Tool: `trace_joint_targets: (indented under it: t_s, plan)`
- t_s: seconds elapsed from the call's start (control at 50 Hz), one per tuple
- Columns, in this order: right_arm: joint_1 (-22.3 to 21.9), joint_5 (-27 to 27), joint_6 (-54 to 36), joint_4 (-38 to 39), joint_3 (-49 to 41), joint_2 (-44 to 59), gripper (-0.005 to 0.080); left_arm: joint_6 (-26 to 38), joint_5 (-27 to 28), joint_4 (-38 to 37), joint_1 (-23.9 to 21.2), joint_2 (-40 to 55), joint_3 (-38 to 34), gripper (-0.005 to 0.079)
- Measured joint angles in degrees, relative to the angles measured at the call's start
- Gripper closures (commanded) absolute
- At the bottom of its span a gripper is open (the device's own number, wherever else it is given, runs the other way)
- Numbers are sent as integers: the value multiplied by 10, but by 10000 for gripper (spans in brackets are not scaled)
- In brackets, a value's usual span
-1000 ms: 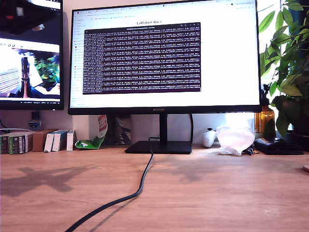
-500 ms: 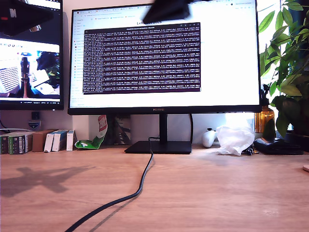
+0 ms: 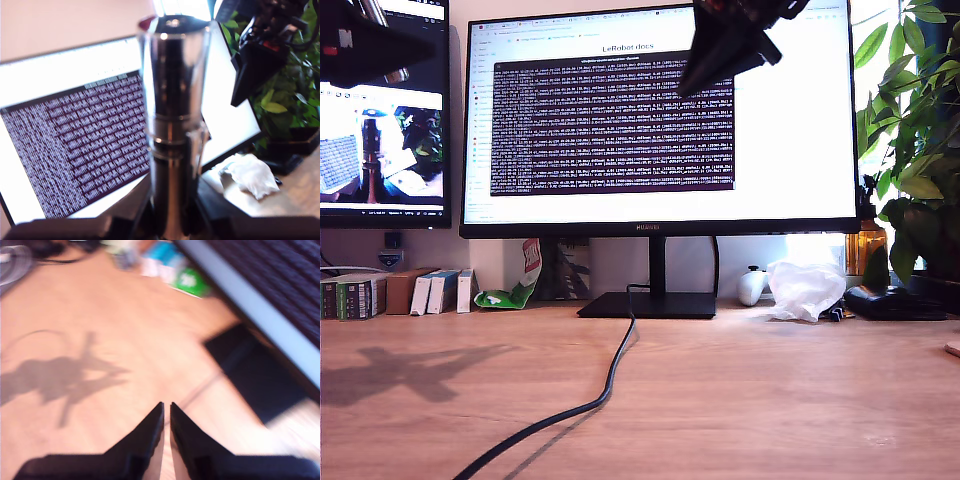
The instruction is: Pick the metallic laser pointer with your right arm, pass it to your left arm, then place it down to the left side of the table
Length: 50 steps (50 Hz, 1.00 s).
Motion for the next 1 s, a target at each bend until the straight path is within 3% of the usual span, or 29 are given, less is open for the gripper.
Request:
trace_joint_targets:
  t_s: [0.3, 0.46, 0.58, 0.84, 1.0]
  plan:
    - [-40, 64, 26, 18, -27, -38, 763, 0, 0, -10, 0, 0, 0, 766]
    - [-65, 103, 55, 91, -132, -126, 763, 0, 0, -30, 0, 0, 0, 766]
    - [-73, 164, 79, 152, -212, -193, 763, 0, 0, -63, 0, 0, 0, 766]
    - [-99, 271, 100, 266, -375, -297, 763, 0, 0, -180, 0, 0, 40, 766]
    - [-127, 297, 110, 305, -465, -363, 763, 0, 0, -257, 0, 0, 78, 766]
